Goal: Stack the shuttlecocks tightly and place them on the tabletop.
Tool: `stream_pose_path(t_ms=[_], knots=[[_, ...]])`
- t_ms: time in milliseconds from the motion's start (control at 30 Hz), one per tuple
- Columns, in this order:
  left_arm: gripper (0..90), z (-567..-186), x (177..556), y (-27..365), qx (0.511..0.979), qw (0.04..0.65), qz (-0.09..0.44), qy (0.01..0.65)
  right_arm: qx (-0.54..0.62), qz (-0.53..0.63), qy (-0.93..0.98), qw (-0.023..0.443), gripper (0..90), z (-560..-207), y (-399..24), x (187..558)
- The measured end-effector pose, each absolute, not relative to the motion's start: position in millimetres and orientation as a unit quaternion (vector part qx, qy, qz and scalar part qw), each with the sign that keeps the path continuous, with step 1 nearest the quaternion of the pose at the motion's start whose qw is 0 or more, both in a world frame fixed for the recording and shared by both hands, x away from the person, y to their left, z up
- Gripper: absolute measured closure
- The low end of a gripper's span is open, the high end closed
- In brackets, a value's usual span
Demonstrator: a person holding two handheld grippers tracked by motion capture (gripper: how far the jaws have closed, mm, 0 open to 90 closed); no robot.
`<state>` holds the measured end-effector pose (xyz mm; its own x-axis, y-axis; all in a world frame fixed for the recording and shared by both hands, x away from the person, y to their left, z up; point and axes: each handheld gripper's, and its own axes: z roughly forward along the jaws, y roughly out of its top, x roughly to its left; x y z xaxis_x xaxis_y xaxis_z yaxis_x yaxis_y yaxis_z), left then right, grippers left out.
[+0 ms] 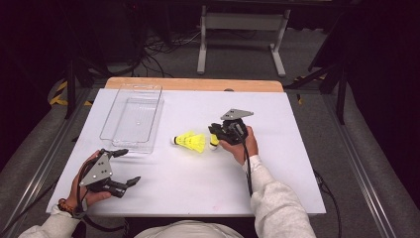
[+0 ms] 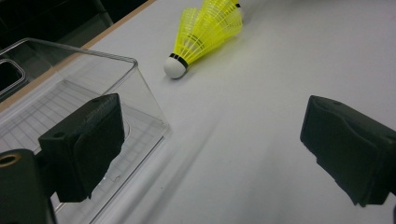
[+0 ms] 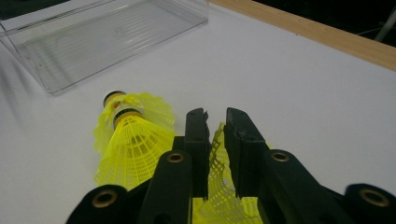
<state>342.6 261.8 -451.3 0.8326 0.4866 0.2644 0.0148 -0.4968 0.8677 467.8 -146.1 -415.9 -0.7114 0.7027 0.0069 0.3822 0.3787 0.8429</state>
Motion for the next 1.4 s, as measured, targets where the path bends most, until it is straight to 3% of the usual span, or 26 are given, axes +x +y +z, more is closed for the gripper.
stream_pose_path(t_ms=[367,933,1100,1400], knots=[[7.4,-451.5,343.0,260.0,0.832,0.475,0.246,0.149,0.338,0.437,0.819,0.156,69.3,-417.1,-171.1,451.8],[7.4,-451.7,342.4,259.4,0.830,0.478,0.246,0.149,0.330,0.399,0.847,0.119,56.6,-446.4,-195.5,433.7],[7.3,-451.2,342.4,260.0,0.831,0.476,0.247,0.147,0.310,0.369,0.865,0.138,55.7,-453.6,-195.3,429.3],[7.4,-451.0,342.2,258.8,0.830,0.479,0.247,0.144,0.264,0.361,0.875,0.187,63.5,-452.3,-193.3,420.5]])
